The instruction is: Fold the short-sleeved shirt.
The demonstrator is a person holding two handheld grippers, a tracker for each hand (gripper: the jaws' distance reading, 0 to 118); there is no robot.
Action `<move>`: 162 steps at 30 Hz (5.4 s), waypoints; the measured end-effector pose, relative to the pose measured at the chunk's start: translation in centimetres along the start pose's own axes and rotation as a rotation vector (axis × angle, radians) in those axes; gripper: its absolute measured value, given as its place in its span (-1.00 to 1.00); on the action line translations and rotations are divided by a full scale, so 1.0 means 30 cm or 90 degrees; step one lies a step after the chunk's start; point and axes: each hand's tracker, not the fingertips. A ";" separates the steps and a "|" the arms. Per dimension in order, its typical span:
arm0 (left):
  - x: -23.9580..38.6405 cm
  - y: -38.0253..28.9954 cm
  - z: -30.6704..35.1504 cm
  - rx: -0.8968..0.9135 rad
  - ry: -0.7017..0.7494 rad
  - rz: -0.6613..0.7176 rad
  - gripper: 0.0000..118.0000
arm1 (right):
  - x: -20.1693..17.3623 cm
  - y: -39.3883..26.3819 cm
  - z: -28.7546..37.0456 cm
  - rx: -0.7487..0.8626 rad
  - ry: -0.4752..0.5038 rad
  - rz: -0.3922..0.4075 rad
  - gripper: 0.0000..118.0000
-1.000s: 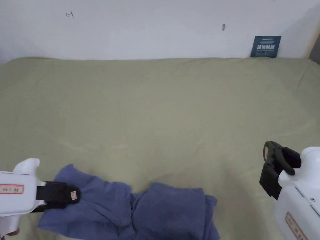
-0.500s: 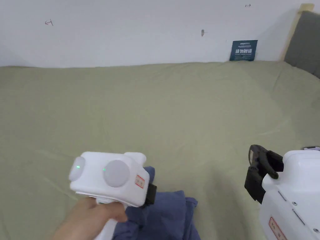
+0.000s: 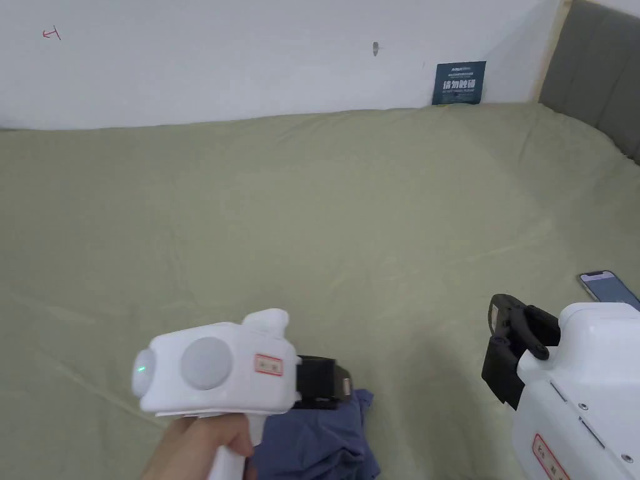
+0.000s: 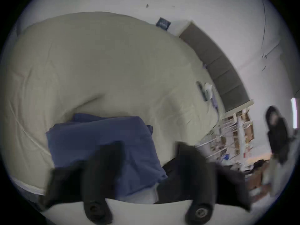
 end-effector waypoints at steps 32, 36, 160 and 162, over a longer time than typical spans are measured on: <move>-0.541 -0.065 0.171 0.021 -0.057 0.117 -1.00 | -0.110 -0.593 -0.676 -0.596 0.587 -0.469 -0.95; -0.612 -0.080 0.126 -0.003 -0.103 0.155 -0.65 | -0.035 -0.702 -0.733 -0.612 0.649 -0.592 -0.95; 0.301 0.047 0.617 0.593 0.385 -0.167 1.00 | -0.171 0.351 -0.122 0.145 0.047 0.078 0.91; 0.301 0.040 0.609 0.606 0.393 -0.191 1.00 | -0.175 0.355 -0.118 0.147 0.051 0.075 0.91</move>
